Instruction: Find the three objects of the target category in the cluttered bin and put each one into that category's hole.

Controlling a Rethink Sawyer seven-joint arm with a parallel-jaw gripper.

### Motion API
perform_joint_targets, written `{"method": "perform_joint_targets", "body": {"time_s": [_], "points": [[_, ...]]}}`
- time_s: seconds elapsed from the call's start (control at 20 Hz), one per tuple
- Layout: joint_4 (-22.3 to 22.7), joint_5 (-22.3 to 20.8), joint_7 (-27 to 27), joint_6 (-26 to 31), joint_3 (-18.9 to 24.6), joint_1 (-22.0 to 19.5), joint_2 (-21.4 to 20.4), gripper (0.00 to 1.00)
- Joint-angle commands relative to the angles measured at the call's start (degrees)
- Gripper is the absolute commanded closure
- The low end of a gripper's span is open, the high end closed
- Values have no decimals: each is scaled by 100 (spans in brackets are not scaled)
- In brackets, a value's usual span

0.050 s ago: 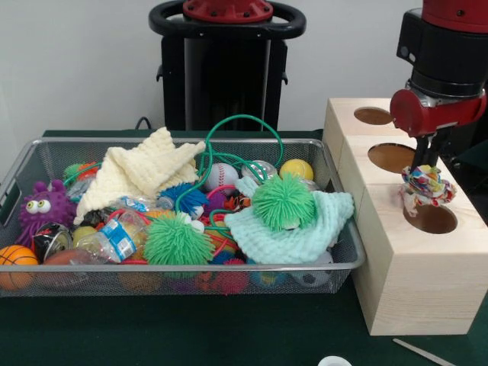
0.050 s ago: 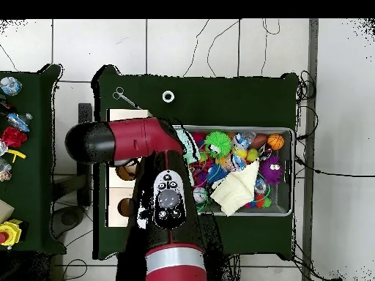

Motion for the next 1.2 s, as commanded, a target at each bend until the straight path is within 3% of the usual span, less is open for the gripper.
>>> {"method": "perform_joint_targets", "body": {"time_s": [0.05, 0.45, 0.75, 0.8, 0.95, 1.05, 1.2], "points": [[-192, 309, 1718, -566, -71, -35, 530, 100], [-124, 258, 1548, -1380, -206, -80, 674, 100], [-140, 351, 1517, -1284, -322, -68, 689, 100], [-119, 368, 1455, -1233, -325, -71, 678, 0], [-21, 479, 1600, -1158, -389, -85, 636, 0], [-3, 330, 1106, -1000, -266, -133, 554, 0], [52, 372, 1043, -773, -271, -165, 436, 0]]}}
